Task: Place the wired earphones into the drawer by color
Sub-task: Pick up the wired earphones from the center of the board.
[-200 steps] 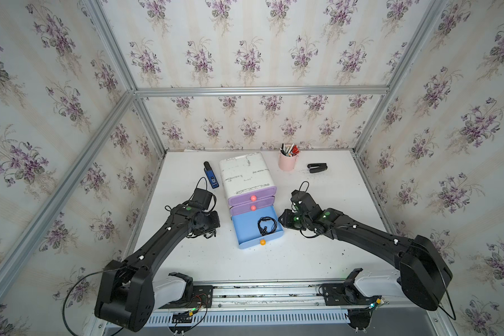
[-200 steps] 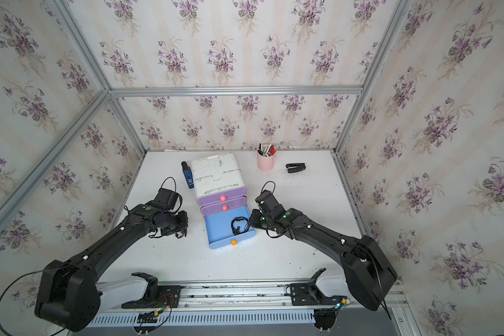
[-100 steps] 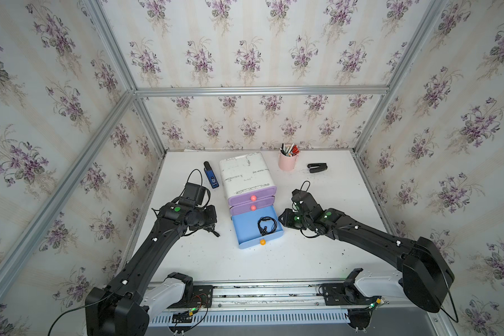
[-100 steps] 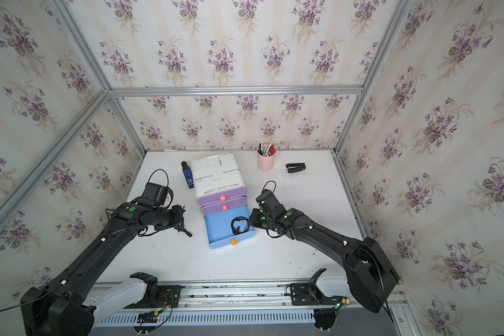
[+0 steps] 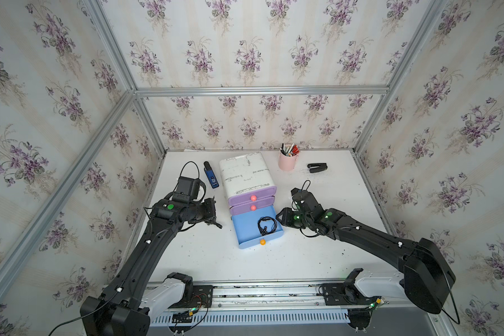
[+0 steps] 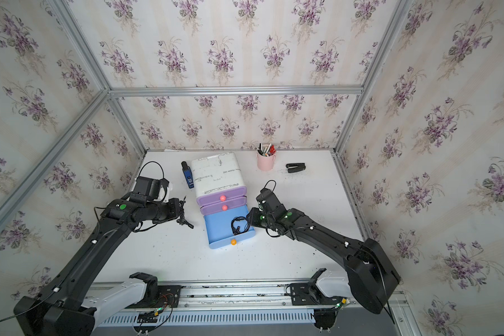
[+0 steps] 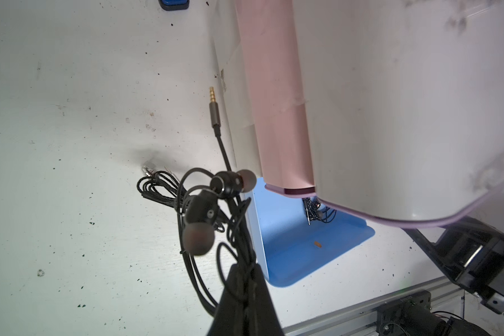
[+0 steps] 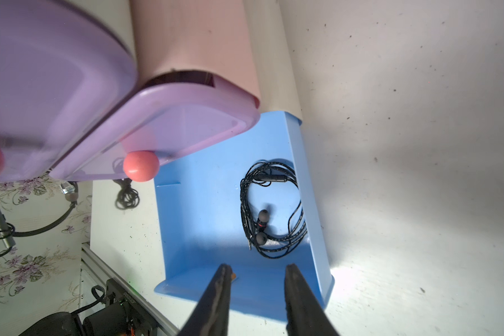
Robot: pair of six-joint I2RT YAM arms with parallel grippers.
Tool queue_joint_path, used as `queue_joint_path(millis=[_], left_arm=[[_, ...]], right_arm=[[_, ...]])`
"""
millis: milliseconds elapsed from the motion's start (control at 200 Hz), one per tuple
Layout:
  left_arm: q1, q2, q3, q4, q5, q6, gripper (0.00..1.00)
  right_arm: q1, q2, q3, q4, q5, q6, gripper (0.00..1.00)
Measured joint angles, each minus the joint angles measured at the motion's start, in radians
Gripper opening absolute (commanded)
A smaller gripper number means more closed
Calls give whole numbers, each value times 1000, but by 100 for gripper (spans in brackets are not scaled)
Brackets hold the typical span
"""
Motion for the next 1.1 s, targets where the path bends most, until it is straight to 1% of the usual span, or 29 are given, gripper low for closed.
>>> queue_joint_path(millis=[180, 425, 560, 799, 979, 1104], left_arm=[[9, -13, -8, 13, 35, -1, 0], [19, -30, 16, 15, 48, -1, 1], [31, -32, 6, 20, 50, -1, 1], [68, -22, -83, 61, 79, 0, 0], [96, -16, -171, 136, 125, -3, 0], [104, -10, -220, 185, 136, -4, 0]], right_arm=[[0, 2, -4, 7, -13, 0, 35], [0, -12, -36, 64, -71, 1, 43], [5, -8, -36, 101, -106, 2, 45], [12, 5, -25, 104, -129, 4, 45], [12, 3, -25, 101, -128, 4, 45], [13, 1, -25, 95, -126, 4, 45]])
